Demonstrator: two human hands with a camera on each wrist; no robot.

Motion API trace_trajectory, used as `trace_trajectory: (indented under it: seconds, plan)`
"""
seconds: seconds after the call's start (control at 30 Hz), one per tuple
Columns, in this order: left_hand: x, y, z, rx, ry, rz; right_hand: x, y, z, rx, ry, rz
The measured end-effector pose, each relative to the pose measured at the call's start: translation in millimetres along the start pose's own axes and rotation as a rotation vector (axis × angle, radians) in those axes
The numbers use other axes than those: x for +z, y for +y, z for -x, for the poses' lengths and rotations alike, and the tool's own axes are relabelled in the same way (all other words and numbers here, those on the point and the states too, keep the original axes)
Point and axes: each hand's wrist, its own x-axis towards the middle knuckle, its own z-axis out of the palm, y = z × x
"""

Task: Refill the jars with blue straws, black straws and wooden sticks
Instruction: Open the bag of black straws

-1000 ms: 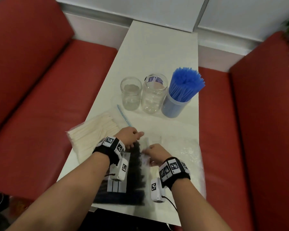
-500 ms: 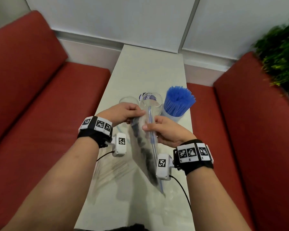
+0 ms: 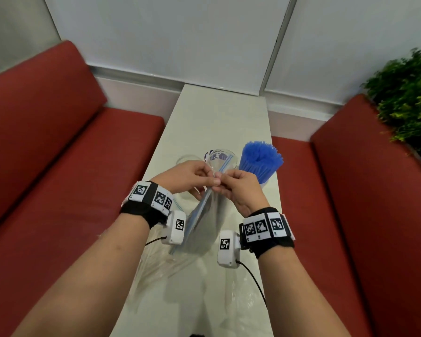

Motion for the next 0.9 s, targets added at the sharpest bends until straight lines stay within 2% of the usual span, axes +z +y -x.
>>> trace_trajectory:
  seconds: [0.17,0.27,0.43,0.67,0.77,0.9]
  plan:
    - [6.8,-5.0,5.0,-0.009,0.071,0.030,-8.0,11.3,3.2,0.054,-0.099,-0.125]
    - [8.0,-2.3,10.6,0.001,0.071,0.080,-10.8,11.1,4.6,0.048,-0.056,-0.136]
    - [15.2,7.4,13.5,0.040,0.042,0.051,-10.3,6.2,7.5,0.000,-0.003,-0.080]
    - [21.4,7.7,14.3,0.034,0.080,0.020,-10.8,3.1,9.8,0.000,-0.039,0.051]
    - [27.9,6.7,11.6,0.053,0.175,-0.008,-9.3,2.7,9.3,-0.027,-0.009,0.101]
    - [36.1,6.4,4.2,0.114,0.348,-0.174,-6.3,3.4,8.3,-0.063,0.003,0.200]
